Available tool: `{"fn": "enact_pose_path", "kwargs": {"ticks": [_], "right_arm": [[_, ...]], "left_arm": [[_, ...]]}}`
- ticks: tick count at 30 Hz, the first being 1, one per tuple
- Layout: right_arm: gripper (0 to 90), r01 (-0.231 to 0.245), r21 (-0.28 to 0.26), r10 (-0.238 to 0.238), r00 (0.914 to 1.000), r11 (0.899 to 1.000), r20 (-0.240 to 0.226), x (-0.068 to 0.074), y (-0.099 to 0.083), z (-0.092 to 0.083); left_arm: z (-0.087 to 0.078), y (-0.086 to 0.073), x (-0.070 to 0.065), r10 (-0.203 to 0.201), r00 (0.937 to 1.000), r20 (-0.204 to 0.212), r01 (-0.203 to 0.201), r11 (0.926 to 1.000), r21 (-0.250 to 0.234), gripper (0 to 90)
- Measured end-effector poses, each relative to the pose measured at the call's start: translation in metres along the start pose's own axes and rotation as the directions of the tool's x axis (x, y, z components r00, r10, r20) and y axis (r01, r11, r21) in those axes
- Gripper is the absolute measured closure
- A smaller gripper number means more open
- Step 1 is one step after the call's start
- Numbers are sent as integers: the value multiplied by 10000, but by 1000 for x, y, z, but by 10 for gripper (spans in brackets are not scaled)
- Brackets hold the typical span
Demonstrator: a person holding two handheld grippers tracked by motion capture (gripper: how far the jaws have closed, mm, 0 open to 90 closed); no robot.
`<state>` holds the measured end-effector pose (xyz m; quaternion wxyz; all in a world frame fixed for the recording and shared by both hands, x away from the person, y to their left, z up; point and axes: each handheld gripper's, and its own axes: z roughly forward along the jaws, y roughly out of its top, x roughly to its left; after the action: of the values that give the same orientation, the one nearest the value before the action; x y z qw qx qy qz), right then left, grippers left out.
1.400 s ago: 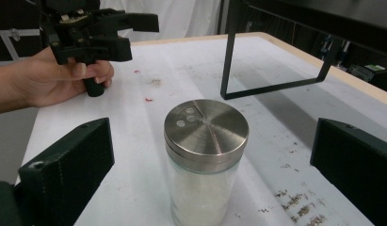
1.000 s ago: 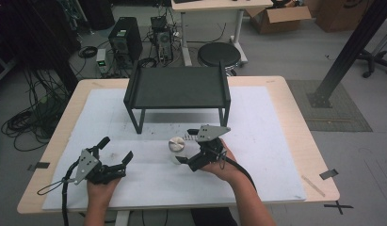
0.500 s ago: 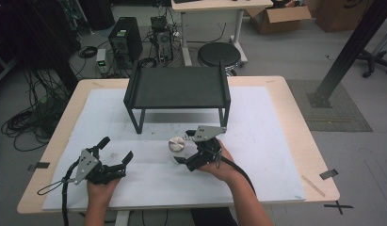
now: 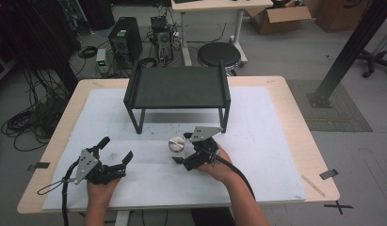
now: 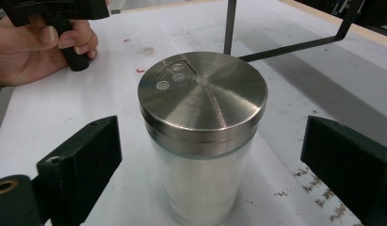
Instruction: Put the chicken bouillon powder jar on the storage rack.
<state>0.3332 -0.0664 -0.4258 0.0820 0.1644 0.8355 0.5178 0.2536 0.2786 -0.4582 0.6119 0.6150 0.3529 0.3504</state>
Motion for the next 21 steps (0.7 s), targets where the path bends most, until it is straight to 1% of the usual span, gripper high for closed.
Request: {"fn": "enact_pose_path", "kwargs": {"ticks": [6, 11, 21], "right_arm": [[97, 44, 32, -44, 10000, 10000, -53, 1, -1, 2], [157, 113, 28, -113, 9999, 9999, -113, 1, -1, 2], [244, 242, 0, -242, 9997, 9997, -40, 2, -1, 3]], "left_arm": [[0, 0, 0, 15, 10000, 0, -15, 10000, 4, 3], [0, 0, 0, 7, 10000, 7, -7, 10000, 1, 3], [0, 0, 0, 6, 10000, 14, -6, 10000, 7, 3]]}}
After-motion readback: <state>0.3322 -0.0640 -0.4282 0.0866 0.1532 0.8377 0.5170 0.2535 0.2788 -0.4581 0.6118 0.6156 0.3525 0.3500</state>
